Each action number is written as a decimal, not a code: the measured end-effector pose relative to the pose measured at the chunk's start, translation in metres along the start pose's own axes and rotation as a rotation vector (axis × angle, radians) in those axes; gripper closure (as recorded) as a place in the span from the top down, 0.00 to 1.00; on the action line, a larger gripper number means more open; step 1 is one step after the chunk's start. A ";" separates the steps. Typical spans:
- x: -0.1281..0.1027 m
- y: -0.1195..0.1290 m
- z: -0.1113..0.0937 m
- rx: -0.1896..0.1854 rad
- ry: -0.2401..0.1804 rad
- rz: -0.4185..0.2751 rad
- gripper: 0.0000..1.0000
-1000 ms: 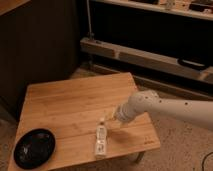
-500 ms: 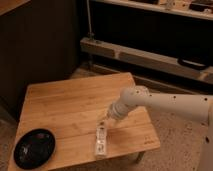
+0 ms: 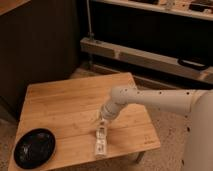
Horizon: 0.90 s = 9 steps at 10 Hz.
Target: Place the bottle in the ceramic bowl
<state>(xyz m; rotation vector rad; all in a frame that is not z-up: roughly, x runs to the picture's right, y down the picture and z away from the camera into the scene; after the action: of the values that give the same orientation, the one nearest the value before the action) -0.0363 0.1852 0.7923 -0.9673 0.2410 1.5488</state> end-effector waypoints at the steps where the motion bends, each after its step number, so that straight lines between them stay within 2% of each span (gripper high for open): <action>1: 0.002 0.002 0.006 0.028 0.018 -0.009 0.65; 2: 0.003 0.003 0.012 0.063 0.031 -0.013 0.65; 3: 0.006 0.003 0.018 0.119 0.048 -0.015 0.65; 4: 0.007 0.004 0.024 0.157 0.059 -0.010 0.65; 6: 0.008 -0.005 0.028 0.189 0.072 0.014 0.63; 9: 0.007 -0.008 0.033 0.206 0.081 0.037 0.34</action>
<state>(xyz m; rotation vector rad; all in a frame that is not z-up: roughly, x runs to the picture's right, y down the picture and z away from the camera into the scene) -0.0432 0.2133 0.8115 -0.8672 0.4689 1.4874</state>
